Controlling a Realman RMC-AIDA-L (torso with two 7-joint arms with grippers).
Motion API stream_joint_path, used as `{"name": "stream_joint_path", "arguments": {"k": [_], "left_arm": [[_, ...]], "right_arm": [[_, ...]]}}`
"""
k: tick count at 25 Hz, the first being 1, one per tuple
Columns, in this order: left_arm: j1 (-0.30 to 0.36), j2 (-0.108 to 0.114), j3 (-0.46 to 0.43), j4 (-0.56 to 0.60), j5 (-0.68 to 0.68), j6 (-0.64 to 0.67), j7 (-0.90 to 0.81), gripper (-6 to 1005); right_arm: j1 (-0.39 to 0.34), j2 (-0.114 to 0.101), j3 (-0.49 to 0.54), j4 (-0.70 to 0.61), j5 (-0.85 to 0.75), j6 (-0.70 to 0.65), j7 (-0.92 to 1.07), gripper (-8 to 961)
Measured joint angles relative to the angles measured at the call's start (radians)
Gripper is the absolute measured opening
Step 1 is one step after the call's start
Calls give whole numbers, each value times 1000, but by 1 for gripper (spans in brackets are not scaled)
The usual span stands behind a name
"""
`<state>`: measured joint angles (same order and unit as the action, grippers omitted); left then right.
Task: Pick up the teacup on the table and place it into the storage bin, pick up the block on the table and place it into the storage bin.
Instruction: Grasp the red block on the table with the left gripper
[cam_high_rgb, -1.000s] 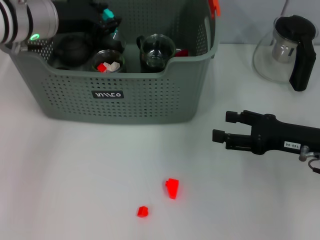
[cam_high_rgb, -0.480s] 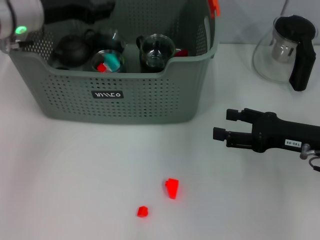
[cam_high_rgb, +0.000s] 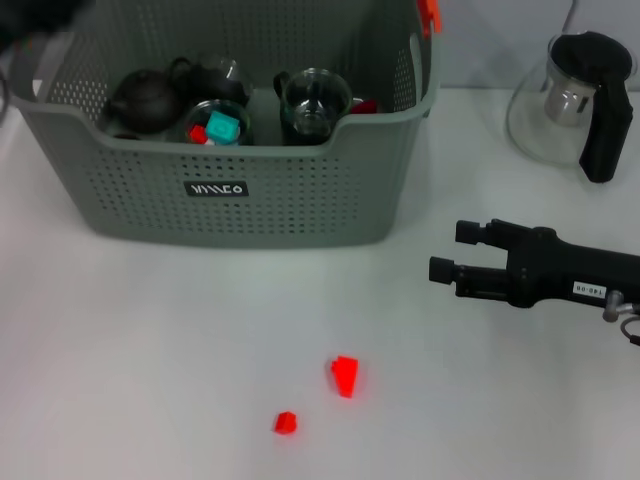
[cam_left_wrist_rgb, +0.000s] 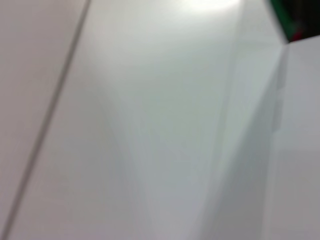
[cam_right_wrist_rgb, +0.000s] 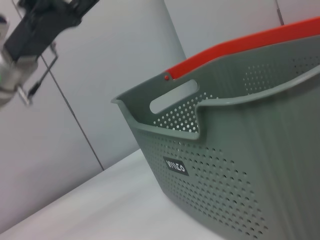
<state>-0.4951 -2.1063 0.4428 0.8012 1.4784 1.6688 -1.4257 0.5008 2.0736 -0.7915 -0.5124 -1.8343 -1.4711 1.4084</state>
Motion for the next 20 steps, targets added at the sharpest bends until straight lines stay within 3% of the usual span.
{"name": "stream_joint_path", "arguments": {"k": [3, 7, 11, 20], "left_arm": [[26, 6, -36, -100, 127, 51, 172, 776], [98, -27, -33, -125, 321, 109, 385, 761], [153, -54, -22, -116, 491, 117, 448, 739], [163, -63, -20, -133, 778, 98, 560, 690]], "right_arm": [[1, 0, 0, 3, -2, 0, 0, 927], [0, 1, 0, 5, -2, 0, 0, 927], [0, 0, 0, 9, -5, 2, 0, 927], [-2, -1, -4, 9, -8, 6, 3, 927]]}}
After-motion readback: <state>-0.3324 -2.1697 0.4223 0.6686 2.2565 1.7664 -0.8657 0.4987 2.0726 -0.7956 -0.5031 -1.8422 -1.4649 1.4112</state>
